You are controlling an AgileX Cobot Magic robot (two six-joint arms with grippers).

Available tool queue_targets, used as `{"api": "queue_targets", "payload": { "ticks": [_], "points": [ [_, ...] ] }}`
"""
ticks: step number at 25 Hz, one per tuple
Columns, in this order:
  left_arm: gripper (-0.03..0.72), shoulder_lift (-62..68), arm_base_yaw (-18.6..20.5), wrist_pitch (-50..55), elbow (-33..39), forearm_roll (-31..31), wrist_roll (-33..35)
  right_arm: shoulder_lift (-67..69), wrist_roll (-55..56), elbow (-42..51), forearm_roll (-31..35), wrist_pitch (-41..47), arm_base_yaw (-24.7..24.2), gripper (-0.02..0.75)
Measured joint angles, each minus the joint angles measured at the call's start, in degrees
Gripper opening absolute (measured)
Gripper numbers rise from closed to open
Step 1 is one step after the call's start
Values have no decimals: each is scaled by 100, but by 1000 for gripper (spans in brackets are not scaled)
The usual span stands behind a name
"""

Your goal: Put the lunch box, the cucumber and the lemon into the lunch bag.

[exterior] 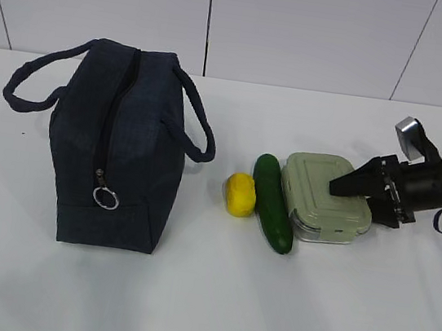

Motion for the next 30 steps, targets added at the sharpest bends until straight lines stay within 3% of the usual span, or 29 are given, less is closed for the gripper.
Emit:
{"api": "queue_targets", "payload": {
  "ticks": [7,16,30],
  "points": [
    [235,0,0,0,0,0,0,25,302,-194,-197,28,12,567],
    [235,0,0,0,0,0,0,25,458,-243,-204,134,12,402],
    [235,30,0,-124,-38,-78,0,25,496,-243,-194,142,12,390]
  ]
}}
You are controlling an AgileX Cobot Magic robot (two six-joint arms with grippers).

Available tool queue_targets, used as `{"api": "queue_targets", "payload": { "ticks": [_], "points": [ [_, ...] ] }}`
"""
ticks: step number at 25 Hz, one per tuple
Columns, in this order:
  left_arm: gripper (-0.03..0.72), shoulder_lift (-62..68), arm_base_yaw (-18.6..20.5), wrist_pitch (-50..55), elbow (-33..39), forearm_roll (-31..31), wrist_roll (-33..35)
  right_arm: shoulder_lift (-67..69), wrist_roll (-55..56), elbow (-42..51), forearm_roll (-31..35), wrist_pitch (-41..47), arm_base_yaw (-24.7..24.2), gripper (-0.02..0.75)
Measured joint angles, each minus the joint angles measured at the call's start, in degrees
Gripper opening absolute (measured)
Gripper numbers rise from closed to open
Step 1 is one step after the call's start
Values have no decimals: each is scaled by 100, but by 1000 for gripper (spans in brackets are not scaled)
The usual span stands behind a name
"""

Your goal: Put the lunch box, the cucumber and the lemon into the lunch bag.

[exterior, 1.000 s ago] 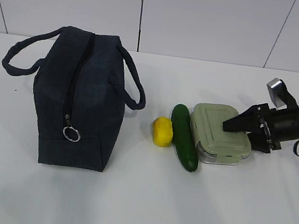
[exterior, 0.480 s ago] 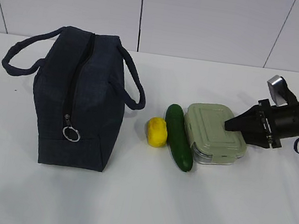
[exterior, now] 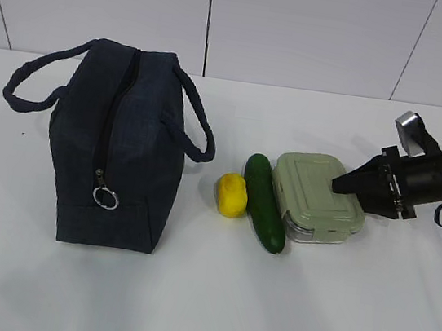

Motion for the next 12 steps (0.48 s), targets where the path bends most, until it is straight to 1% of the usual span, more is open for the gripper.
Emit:
{"api": "queue_targets", "payload": {
  "ticks": [2,6,8,12],
  "points": [
    [235,112,0,-56,-78,-213,41,0,0,0,0,0,0,390],
    [235,1072,0,-108,-272,-803,591,0,0,0,0,0,0,389],
    [235,1698,0,-196,-462,-931,688,0,11,0,0,4,0,389],
    [235,3073,0,-298,-1093,-1007,728,0,11,0,0,4,0,389]
  ]
}}
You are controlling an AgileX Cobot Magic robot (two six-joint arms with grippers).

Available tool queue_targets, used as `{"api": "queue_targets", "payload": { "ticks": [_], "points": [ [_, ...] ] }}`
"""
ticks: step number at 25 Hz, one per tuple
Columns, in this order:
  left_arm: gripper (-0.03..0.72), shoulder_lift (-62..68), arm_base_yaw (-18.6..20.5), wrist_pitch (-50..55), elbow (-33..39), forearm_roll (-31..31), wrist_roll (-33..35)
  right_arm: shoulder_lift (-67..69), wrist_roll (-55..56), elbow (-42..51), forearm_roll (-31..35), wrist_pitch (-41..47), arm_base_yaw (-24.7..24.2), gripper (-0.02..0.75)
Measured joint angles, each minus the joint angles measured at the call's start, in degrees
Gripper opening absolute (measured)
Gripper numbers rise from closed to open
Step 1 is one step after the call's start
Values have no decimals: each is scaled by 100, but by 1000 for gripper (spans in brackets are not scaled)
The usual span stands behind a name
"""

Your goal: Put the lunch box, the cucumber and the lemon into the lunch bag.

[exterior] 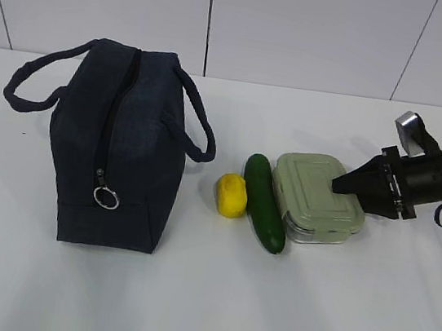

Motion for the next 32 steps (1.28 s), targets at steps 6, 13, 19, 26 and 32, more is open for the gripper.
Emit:
{"api": "queue_targets", "payload": {
  "ticks": [6,13,19,26,32],
  "points": [
    [305,1802,0,-14,-1095,-508,6,0,0,0,0,0,0,388],
    [417,3629,-359,47,-2117,-746,14,0,11,-3,-21,13,0,388],
    [422,4838,-839,52,-2831,-746,19,0,33,-3,-21,22,0,387],
    [423,5839,-886,-22,-3374,-661,43,0,33,-3,-27,26,0,386],
    [419,6385,-886,-25,-3597,-651,103,0,35,-3,-27,26,0,386]
  ]
}}
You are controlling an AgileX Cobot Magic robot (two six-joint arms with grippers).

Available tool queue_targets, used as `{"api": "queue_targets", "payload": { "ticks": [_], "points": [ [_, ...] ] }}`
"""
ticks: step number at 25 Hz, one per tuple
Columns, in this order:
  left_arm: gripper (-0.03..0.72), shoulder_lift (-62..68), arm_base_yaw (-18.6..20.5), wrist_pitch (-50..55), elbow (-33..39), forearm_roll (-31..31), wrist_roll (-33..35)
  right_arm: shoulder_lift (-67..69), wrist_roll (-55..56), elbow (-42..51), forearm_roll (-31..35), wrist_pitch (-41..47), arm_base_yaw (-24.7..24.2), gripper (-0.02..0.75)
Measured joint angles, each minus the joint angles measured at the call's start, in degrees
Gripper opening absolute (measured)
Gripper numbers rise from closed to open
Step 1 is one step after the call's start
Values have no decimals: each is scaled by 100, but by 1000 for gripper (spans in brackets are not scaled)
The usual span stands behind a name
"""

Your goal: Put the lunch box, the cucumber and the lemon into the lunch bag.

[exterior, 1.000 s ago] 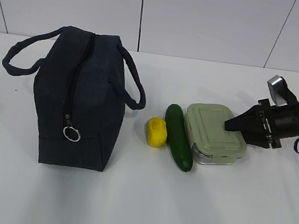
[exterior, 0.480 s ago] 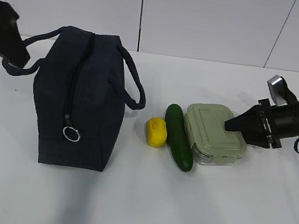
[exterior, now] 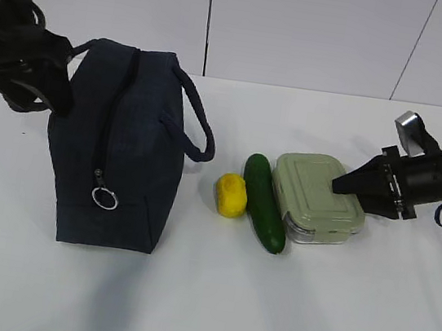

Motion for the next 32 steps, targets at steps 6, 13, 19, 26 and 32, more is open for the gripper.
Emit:
{"api": "queue_targets", "payload": {
  "ticks": [6,13,19,26,32],
  "points": [
    [203,267,0,-60,-122,94,8,0,10,0,0,9,0,386],
    [23,276,0,-148,-162,647,13,0,21,-10,-6,9,0,386],
    [22,302,92,203,-708,848,-21,0,21,-10,-14,9,0,386],
    [21,314,13,474,-1353,905,-45,0,21,-10,-14,9,0,386],
    [21,496,-49,719,-1353,960,-57,0,66,-10,-3,9,0,386]
  ]
}}
